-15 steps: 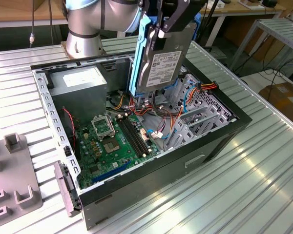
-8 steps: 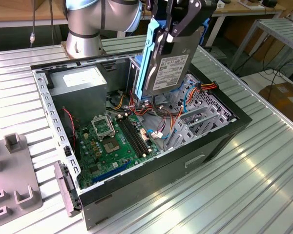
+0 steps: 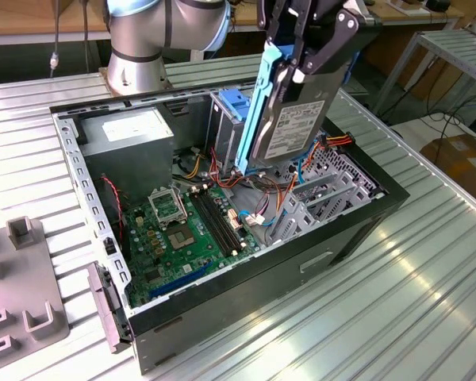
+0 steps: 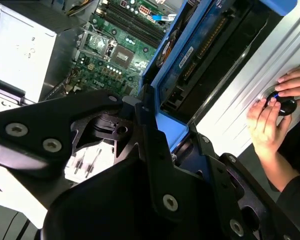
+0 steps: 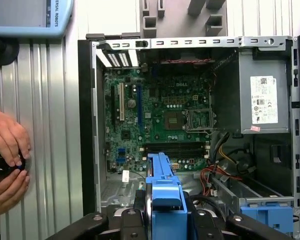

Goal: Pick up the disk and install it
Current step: 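Insert the disk into the insertion slot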

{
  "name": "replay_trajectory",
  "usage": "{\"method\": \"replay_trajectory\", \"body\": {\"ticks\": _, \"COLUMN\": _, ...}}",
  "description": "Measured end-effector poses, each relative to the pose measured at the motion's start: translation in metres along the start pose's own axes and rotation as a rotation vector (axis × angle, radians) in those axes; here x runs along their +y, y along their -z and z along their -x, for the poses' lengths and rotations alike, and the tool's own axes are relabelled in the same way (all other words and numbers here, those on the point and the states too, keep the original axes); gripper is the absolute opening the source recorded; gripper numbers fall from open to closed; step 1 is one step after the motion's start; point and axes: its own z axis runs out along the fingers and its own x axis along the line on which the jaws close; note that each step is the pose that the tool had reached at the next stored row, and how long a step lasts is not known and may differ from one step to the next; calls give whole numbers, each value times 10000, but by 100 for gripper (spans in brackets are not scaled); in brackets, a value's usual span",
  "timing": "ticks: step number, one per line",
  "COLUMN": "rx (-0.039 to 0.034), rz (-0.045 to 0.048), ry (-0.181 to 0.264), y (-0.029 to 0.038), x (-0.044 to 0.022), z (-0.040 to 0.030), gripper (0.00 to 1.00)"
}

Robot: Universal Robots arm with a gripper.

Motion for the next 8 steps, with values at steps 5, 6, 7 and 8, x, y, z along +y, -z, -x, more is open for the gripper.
{"method": "replay_trajectory", "body": {"ticks": 5, "rx": 1, "rz": 3, "ry": -2, "y": -4, "x": -72, "z": -89, "gripper": 37}}
{"method": "replay_trajectory", "body": {"ticks": 6, "rx": 1, "rz": 3, "ry": -2, "y": -5, "x": -87, "z": -104, "gripper": 37}}
{"method": "replay_trajectory", "body": {"ticks": 7, "rx": 1, "rz": 4, "ry": -2, "y": -5, "x": -101, "z": -115, "gripper": 37}}
{"method": "replay_trajectory", "body": {"ticks": 8, "rx": 1, "rz": 5, "ry": -3, "y": -6, "x": -126, "z": -129, "gripper": 37}}
